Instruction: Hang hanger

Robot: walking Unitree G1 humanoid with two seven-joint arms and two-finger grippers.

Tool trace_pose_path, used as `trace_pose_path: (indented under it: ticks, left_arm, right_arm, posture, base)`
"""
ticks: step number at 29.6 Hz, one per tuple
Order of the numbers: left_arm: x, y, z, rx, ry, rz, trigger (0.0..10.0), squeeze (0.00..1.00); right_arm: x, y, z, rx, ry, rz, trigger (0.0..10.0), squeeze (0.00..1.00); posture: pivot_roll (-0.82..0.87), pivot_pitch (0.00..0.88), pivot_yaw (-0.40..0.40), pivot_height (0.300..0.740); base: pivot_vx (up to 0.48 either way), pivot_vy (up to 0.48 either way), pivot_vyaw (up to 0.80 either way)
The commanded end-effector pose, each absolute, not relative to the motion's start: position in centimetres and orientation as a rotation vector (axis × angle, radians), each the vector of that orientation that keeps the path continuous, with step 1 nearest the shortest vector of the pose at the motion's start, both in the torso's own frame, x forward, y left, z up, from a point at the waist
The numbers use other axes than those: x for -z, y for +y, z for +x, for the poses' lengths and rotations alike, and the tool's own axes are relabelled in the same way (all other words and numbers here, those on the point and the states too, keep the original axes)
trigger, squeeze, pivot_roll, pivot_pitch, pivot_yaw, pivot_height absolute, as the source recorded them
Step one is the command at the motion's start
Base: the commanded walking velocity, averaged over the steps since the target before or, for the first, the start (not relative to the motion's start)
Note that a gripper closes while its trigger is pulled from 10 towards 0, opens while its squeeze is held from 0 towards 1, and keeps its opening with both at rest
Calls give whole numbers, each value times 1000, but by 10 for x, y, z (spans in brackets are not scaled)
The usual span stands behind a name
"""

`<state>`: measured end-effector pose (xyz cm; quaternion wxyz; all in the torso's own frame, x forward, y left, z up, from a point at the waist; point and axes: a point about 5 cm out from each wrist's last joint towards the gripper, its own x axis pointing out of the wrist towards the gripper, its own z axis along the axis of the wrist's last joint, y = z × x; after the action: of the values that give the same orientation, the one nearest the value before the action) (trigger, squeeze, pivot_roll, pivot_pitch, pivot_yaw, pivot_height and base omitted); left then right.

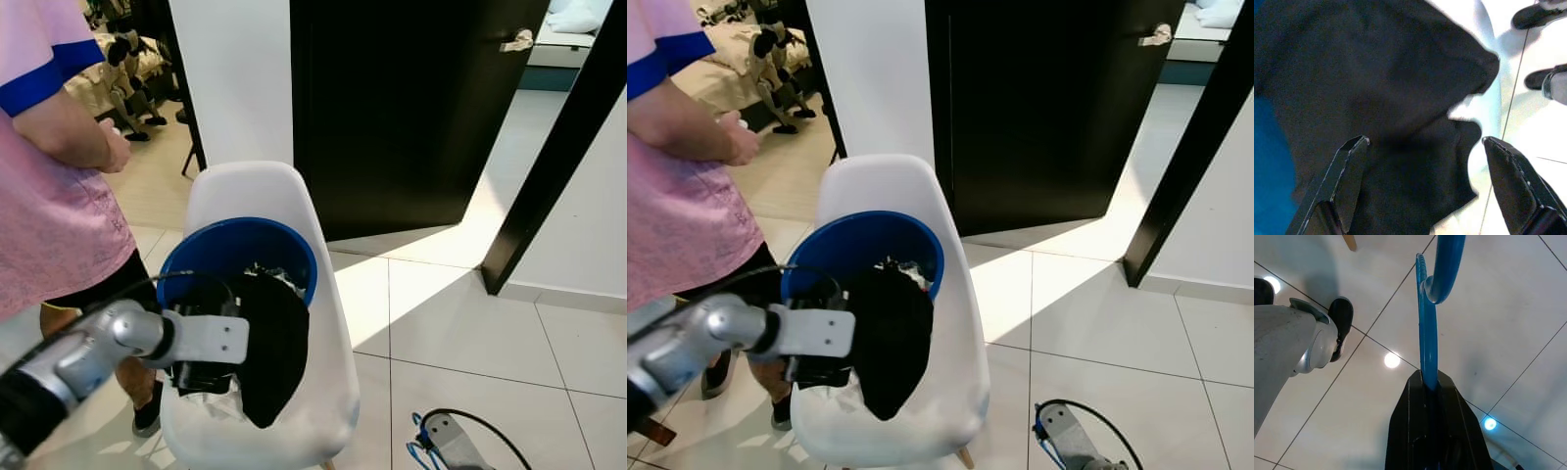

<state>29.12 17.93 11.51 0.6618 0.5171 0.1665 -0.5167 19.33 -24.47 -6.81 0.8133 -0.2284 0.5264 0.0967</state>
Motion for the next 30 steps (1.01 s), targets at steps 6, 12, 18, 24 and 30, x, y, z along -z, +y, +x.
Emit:
trace_pose_path:
  ticks: [6,12,18,24,30]
  left_arm:
    - [-108,174,296,1170,288,1210,10000,0]
    - [-98,178,301,1137,252,1280,4196,0]
    - [-90,181,301,1146,242,1315,1059,0]
    - [-91,176,306,1103,140,1338,0,0]
    - [-96,172,312,1074,82,1343,0,0]
  right_arm:
    - [69,-244,192,-211,1126,-492,10000,0]
    - [69,-244,193,-209,1125,-492,10000,0]
    - [69,-244,192,-209,1126,-492,10000,0]
    - [69,-243,192,-210,1126,-492,10000,0]
    - [69,-243,192,-211,1126,-491,10000,0]
  posture:
    - [-58,56,13,740]
    - [-59,57,14,740]
    - [-60,54,13,740]
    - [-58,52,13,740]
    - [-61,46,14,740]
  base:
    - [0,0,0]
    - [0,0,0]
    - [0,0,0]
    - [0,0,0]
    - [0,0,0]
